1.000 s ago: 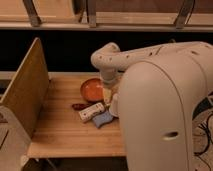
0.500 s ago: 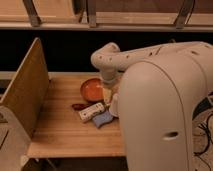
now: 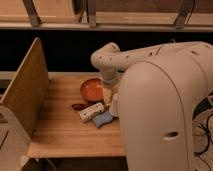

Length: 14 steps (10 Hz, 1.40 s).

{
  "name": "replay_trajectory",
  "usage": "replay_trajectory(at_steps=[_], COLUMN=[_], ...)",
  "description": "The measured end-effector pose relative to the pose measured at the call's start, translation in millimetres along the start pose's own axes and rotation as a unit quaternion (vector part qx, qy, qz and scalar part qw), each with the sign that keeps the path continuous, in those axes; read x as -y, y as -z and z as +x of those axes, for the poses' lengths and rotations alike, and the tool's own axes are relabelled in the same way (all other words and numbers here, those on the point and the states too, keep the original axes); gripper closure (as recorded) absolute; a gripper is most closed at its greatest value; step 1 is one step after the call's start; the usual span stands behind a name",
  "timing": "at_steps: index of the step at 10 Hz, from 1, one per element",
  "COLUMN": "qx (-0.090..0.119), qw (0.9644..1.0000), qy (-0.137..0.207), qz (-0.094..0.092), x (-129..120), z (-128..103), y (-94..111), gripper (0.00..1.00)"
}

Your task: Move the arm in a circular motion

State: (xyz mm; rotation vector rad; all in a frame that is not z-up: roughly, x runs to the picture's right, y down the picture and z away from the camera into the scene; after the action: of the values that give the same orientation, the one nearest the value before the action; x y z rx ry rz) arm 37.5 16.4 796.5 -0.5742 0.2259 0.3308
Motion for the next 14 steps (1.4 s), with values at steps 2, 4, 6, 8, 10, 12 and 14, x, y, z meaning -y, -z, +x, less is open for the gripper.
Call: replay_trajectory(at_steps=[2,4,6,8,10,12,14], qx=[0.0,0.0,-0.005,-0.003,0.018,0.062,0.091], qw=[1.0,1.0,0.9998,0.9951,0.982,0.9651,0.9499], qy=[0.0,0.0,0.017,0.092,0.183,0.253,0.299], qz=[0.0,0.001,0.013,0.036,0.041,0.028,0.003], x=[0.0,0.6,13.6,36.4,38.6,24.9,-4.1], z=[0.0,-0.2,-4.7,-46.0,-104.5,-156.3,-191.8], y=[0.0,0.3,4.1,10.2,9.5,7.5,8.4], gripper=[0.2,0.2,0.2,0.2,0.2,0.2,0.2])
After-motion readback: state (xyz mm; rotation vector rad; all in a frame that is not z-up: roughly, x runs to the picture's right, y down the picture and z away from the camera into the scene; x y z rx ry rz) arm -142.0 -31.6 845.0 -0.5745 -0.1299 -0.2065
